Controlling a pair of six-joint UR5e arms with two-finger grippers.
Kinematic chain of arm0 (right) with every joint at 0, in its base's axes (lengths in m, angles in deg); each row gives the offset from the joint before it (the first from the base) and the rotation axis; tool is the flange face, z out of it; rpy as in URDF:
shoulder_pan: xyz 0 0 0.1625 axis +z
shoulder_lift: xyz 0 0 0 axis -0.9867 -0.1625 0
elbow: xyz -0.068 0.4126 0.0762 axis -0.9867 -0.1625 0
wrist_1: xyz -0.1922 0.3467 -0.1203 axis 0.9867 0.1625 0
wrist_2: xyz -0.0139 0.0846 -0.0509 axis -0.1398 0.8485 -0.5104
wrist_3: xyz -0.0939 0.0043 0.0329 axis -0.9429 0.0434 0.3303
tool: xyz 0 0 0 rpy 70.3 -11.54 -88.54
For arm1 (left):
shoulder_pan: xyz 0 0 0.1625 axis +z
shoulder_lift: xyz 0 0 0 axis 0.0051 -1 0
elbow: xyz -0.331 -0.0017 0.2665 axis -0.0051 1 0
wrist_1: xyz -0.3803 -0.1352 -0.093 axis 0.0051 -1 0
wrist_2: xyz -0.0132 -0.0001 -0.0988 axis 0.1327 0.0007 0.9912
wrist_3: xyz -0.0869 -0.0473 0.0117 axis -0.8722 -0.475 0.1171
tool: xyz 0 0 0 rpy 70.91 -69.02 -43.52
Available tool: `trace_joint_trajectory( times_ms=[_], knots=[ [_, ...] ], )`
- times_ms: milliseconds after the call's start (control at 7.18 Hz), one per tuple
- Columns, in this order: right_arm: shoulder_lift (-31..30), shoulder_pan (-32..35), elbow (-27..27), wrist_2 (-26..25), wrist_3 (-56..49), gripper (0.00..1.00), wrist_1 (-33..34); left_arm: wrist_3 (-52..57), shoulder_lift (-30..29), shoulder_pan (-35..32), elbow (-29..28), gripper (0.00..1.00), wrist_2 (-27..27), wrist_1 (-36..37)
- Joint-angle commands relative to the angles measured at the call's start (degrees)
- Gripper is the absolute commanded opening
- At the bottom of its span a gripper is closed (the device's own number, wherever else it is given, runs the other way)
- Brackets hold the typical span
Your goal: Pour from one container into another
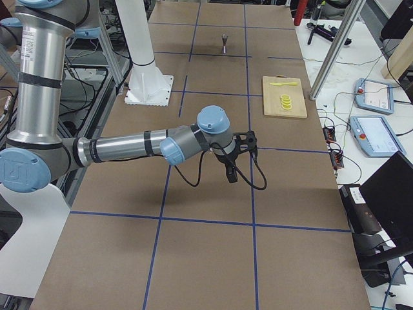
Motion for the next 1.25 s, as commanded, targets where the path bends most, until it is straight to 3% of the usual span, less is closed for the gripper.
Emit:
trace_joint_trajectory(
  times_ms=[0,278,418,696,974,1113],
  knots=[
    [-0.16,-0.05,-0.02,-0.05,0.19,1.0,-0.32,-9.62,1.56,9.57,0.14,1.0,-12.13,-8.54],
    [-0.33,-0.05,-0.11,-0.05,0.19,1.0,-0.32,-14.28,3.76,18.34,0.23,1.0,-25.91,-16.3],
    [-0.68,-0.05,-0.02,-0.05,0.19,1.0,-0.41,-15.28,4.2,26.31,0.23,1.0,-38.07,-16.93],
    [-0.77,-0.05,-0.11,-0.05,0.19,1.0,-0.41,-17.74,7.0,38.03,0.23,1.0,-55.86,-21.92],
    [-1.12,0.04,-0.02,-0.14,0.19,1.0,-0.49,-18.1,7.63,53.48,0.23,1.0,-80.01,-22.03],
    [-1.21,-0.05,-0.02,-0.14,0.19,1.0,-0.49,-18.1,7.63,56.94,-0.21,1.0,-85.77,-21.95]
  ],
)
